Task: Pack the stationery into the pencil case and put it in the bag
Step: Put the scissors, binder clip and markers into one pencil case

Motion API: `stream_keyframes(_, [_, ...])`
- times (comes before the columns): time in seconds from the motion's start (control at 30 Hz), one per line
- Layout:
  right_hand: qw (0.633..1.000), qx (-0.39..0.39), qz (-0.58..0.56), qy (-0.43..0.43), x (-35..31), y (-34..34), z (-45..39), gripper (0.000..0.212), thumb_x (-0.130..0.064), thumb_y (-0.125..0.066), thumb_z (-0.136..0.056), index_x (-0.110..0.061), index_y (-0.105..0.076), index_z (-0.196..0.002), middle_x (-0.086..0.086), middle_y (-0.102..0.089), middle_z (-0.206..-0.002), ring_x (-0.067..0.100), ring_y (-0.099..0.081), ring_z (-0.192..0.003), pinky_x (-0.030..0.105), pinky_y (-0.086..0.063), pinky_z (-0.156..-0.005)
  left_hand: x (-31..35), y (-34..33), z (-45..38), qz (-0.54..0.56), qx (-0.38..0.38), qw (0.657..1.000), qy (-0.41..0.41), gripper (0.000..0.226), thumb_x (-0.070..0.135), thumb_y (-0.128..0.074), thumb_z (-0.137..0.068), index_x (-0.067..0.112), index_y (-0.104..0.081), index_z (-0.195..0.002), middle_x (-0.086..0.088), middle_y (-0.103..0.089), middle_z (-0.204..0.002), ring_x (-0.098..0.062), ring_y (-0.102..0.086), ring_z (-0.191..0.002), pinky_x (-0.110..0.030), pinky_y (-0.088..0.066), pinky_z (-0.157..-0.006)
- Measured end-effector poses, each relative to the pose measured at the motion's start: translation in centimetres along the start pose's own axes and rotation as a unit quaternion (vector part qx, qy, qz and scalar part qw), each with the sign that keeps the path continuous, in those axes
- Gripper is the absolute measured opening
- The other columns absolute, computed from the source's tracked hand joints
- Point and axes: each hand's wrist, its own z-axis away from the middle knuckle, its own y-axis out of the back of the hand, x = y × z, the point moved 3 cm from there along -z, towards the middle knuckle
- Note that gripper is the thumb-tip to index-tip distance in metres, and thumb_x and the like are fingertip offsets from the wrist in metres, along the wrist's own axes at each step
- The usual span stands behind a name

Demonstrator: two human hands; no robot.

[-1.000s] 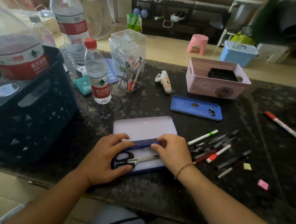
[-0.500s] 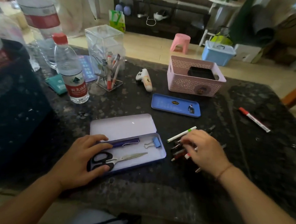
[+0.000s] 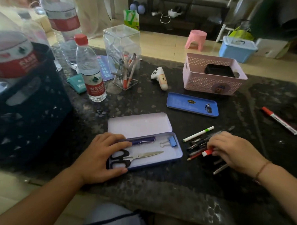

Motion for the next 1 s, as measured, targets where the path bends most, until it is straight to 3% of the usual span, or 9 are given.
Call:
stream_keyframes(0.13, [0.991, 0.106, -0.085, -0.004, -5.5, 2.6, -2.8, 0.015, -0.015, -0.069, -0.077, -0.02, -0.066, -0.092, -0.005, -0.066, -0.087, 0.016, -0.059, -0.079, 0.033, -0.052, -0.07, -0.1, -0.1, 0.0, 0.004, 0.002, 1.0, 0.01, 0.062, 0.071, -0.055, -0.081, 0.038, -0.051, -0.134, 0.012, -0.047, -0.138, -0.011, -0.043, -0.127, -0.043, -0.034, -0.107])
stream_keyframes(0.23, [0.991, 0.1, -0.067, 0.066, -11.8, 1.2, -6.6, 0.011, -0.019, -0.069, -0.08, -0.021, -0.067, -0.09, -0.003, -0.067, -0.084, 0.017, -0.059, -0.076, 0.032, -0.05, -0.064, -0.1, -0.1, 0.0, 0.005, 0.004, 1.0, 0.01, 0.067, 0.07, -0.057, -0.08, 0.037, -0.047, -0.138, 0.012, -0.047, -0.138, -0.011, -0.043, -0.127, -0.041, -0.034, -0.107])
stream_keyframes(0.33, [0.993, 0.082, -0.049, 0.076, -14.9, -2.2, -9.6, 0.01, -0.014, -0.067, -0.072, -0.021, -0.067, -0.08, -0.001, -0.065, -0.075, 0.022, -0.059, -0.068, 0.032, -0.046, -0.054, -0.1, -0.2, -0.1, 0.003, 0.006, 1.0, 0.012, 0.072, 0.07, -0.058, -0.079, 0.036, -0.044, -0.141, 0.013, -0.047, -0.138, -0.01, -0.043, -0.126, -0.041, -0.035, -0.105])
stream_keyframes(0.43, [0.997, 0.059, -0.018, 0.054, -15.7, -4.0, -10.8, 0.012, -0.015, -0.075, -0.065, -0.02, -0.067, -0.072, 0.001, -0.061, -0.071, 0.024, -0.057, -0.063, 0.031, -0.04, -0.052, -0.1, -0.1, -0.1, 0.002, 0.002, 1.0, 0.009, 0.071, 0.07, -0.058, -0.079, 0.038, -0.043, -0.14, 0.013, -0.048, -0.136, -0.01, -0.045, -0.123, -0.039, -0.035, -0.104])
stream_keyframes(0.67, [0.996, 0.065, -0.033, 0.043, -16.3, -3.9, -11.3, 0.007, -0.015, -0.074, -0.068, -0.019, -0.069, -0.068, 0.002, -0.062, -0.066, 0.024, -0.057, -0.06, 0.03, -0.037, -0.054, -0.2, -0.3, -0.2, -0.005, -0.002, 1.0, 0.0, 0.062, 0.069, -0.058, -0.08, 0.04, -0.05, -0.135, 0.011, -0.048, -0.137, -0.011, -0.044, -0.123, -0.04, -0.036, -0.102])
stream_keyframes(0.77, [0.995, 0.067, -0.064, 0.043, -16.9, -4.0, -11.3, 0.001, -0.016, -0.069, -0.077, -0.016, -0.07, -0.076, 0.005, -0.066, -0.073, 0.025, -0.059, -0.067, 0.033, -0.045, -0.058, -0.2, -0.3, -0.1, -0.002, 0.0, 1.0, -0.004, 0.06, 0.069, -0.057, -0.081, 0.042, -0.05, -0.134, 0.011, -0.048, -0.136, -0.012, -0.044, -0.122, -0.041, -0.037, -0.101])
stream_keyframes(1.0, [0.979, 0.085, -0.186, 0.006, -15.3, -3.8, -9.2, 0.018, 0.0, -0.06, -0.076, -0.011, -0.069, -0.086, 0.006, -0.067, -0.09, 0.024, -0.059, -0.086, 0.038, -0.052, -0.073, -0.2, -0.2, -0.1, -0.002, 0.002, 1.0, 0.001, 0.057, 0.068, -0.059, -0.08, 0.044, -0.052, -0.132, 0.011, -0.048, -0.135, -0.013, -0.045, -0.122, -0.038, -0.035, -0.101])
